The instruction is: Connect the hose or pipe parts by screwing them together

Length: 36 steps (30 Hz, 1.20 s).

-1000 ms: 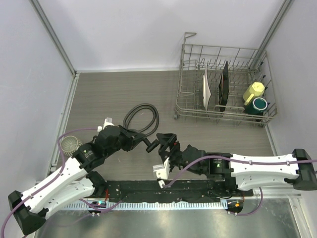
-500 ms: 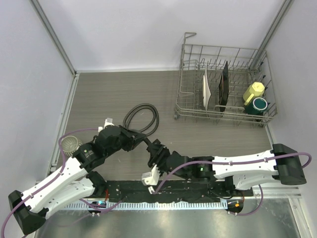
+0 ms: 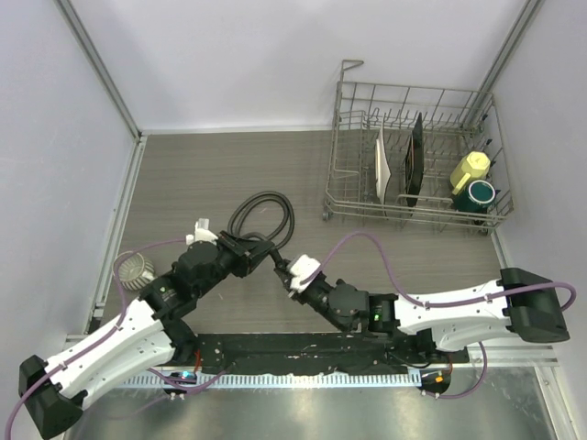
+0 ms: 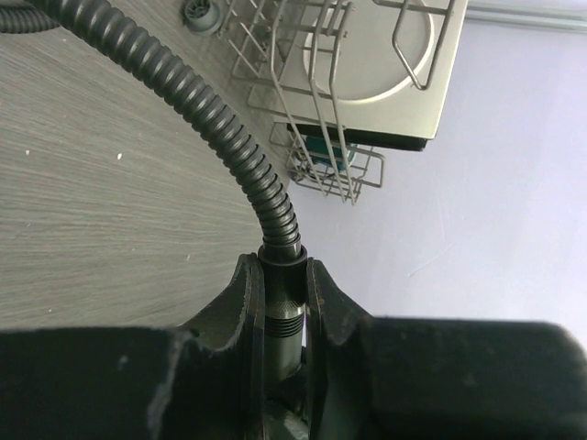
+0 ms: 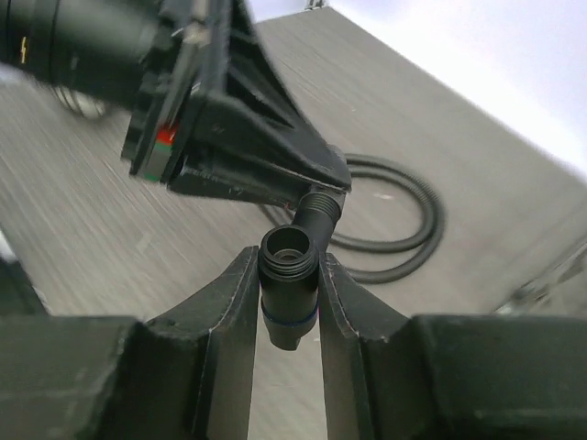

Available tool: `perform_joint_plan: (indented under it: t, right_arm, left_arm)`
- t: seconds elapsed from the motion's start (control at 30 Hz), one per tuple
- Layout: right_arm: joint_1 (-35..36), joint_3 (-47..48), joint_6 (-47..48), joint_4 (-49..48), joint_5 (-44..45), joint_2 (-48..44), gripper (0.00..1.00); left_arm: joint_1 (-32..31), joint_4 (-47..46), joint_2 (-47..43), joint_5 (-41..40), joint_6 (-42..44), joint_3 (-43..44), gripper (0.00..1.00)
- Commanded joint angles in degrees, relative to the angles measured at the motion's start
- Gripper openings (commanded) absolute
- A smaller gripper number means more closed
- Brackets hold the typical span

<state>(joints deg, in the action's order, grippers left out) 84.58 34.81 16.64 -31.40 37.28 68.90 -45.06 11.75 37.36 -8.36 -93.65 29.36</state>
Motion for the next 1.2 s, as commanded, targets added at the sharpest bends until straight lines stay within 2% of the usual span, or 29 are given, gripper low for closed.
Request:
perform_joint_plan:
  t: [0.0, 0.03, 0.1, 0.13, 0.17, 0.2, 0.27, 0.33, 0.37, 0.4, 0.47, 0.5, 0.57, 0.6, 0.63, 0.67, 0.7, 0.8, 0.87, 0.9, 0.93, 1.0, 1.03, 1.07, 1.13, 1.17]
  right_arm:
    - [-1.78, -4.04, -35.14, -7.01, 9.56, -2.72, 0.01]
    - [-2.65, -4.65, -46.50, -7.01, 8.61, -3.94, 0.01]
    - [-6.25, -7.64, -57.28, -8.76, 5.28, -4.74, 0.01]
    - [-7.31, -9.04, -62.04, -12.25, 4.04, -4.83, 0.01]
    - [-8.10, -12.01, -73.31, -14.20, 2.99, -4.74, 0.01]
    - [-10.20, -13.78, -78.64, -16.57, 2.11, -4.40, 0.01]
    - [-12.14, -18.69, -90.75, -27.45, -0.35, -1.69, 0.01]
    - [-12.94, -20.56, -93.71, -38.06, -0.54, 0.61, 0.02]
    - [-13.03, -21.18, -94.25, -40.12, -0.63, 1.23, 0.06]
    - [-13.12, -21.01, -94.16, -40.93, -1.76, 1.32, 0.17]
    - [-13.56, -19.96, -93.73, -37.61, -2.73, -0.08, 0.32]
    - [-13.65, -19.69, -91.81, -35.60, -3.95, -2.43, 0.48]
    - [-13.65, -18.82, -88.82, -26.65, -5.54, -6.39, 0.66]
    - [-13.65, -18.46, -85.32, -17.04, -6.68, -8.59, 0.77]
    - [-13.65, -17.76, -81.46, -12.24, -8.00, -13.48, 0.80]
    - [-13.73, -16.19, -78.11, -7.24, -9.05, -15.62, 0.82]
    - [-13.74, -15.22, -75.82, 4.65, -8.98, -18.34, 0.82]
    - [-13.74, -13.72, -67.22, 16.76, -7.57, -28.45, 0.83]
    - [-13.74, -9.25, -53.54, 22.15, -6.51, -32.60, 0.82]
    - [-13.74, -6.97, -47.73, 26.95, -6.43, -32.69, 0.82]
    - [-13.74, -1.38, -37.40, 29.70, -5.82, -31.74, 0.82]
    - [-13.65, 3.93, -27.07, 35.66, -7.56, -27.18, 0.82]
    - [-13.65, 7.35, -21.36, 36.57, -8.96, -25.76, 0.83]
    - [-13.65, 8.34, -12.17, 36.84, -11.50, -23.05, 0.83]
    - [-13.04, 9.57, -2.89, 35.53, -14.24, -21.54, 0.83]
    - [-12.51, 9.84, 5.33, 35.09, -15.38, -19.79, 0.83]
  left_arm:
    - [-0.29, -22.28, -1.86, -1.65, -1.01, -2.38, 0.00]
    - [-0.29, -23.08, -1.60, -1.83, -0.66, -2.64, 0.00]
    - [-0.29, -26.50, -0.55, -1.40, 0.39, -3.26, 0.00]
    - [-0.29, -29.65, -0.02, -1.31, 0.48, -3.70, 0.00]
    - [-0.29, -31.59, 0.34, -1.22, 0.66, -4.92, 0.00]
    - [-0.29, -33.70, 0.78, -1.13, 0.74, -5.71, 0.00]
    - [-0.29, -38.00, 1.66, -1.13, 0.83, -7.38, 0.00]
    - [-0.29, -38.64, 1.83, -1.57, 1.18, -7.92, 0.00]
    - [-0.29, -38.21, 1.57, -1.83, 1.36, -8.18, 0.00]
    - [-0.29, -37.51, 1.40, -2.27, 1.36, -8.27, 0.00]
    - [-0.29, -34.61, 0.35, -3.93, 1.27, -8.01, 0.00]
    - [-0.29, -32.95, -0.01, -4.47, 1.62, -7.75, 0.00]
    - [-0.29, -26.80, -1.41, -6.31, 1.97, -6.17, 0.00]
    - [-0.29, -25.21, -1.94, -6.84, 2.32, -5.81, 0.00]
    - [-0.29, -21.89, -2.29, -7.45, 2.59, -5.46, 0.00]
    - [-0.29, -20.64, -3.17, -7.81, 2.77, -4.76, 0.00]
    - [-0.29, -19.67, -3.44, -8.25, 3.03, -4.58, 0.00]
    - [-0.29, -15.63, -3.97, -8.43, 3.91, -3.18, 0.00]
    - [-0.29, -11.41, -3.62, -8.60, 4.35, -1.07, 0.00]
    - [-0.29, -9.57, -3.18, -8.25, 4.44, -0.72, 0.00]
    - [-0.29, -8.42, -2.83, -7.99, 4.35, -0.10, 0.00]
    - [-0.29, -7.62, -1.69, -7.29, 3.30, 0.51, 0.00]
    - [-0.29, -6.40, -1.33, -6.41, 2.69, 1.48, 0.00]
    - [-0.21, -5.34, -0.63, -5.88, 1.90, 2.18, 0.00]
    - [-0.29, -1.57, 1.04, -4.13, 1.97, 5.16, 0.00]
    - [-0.29, -0.07, 1.48, -3.69, 1.98, 6.05, 0.00]
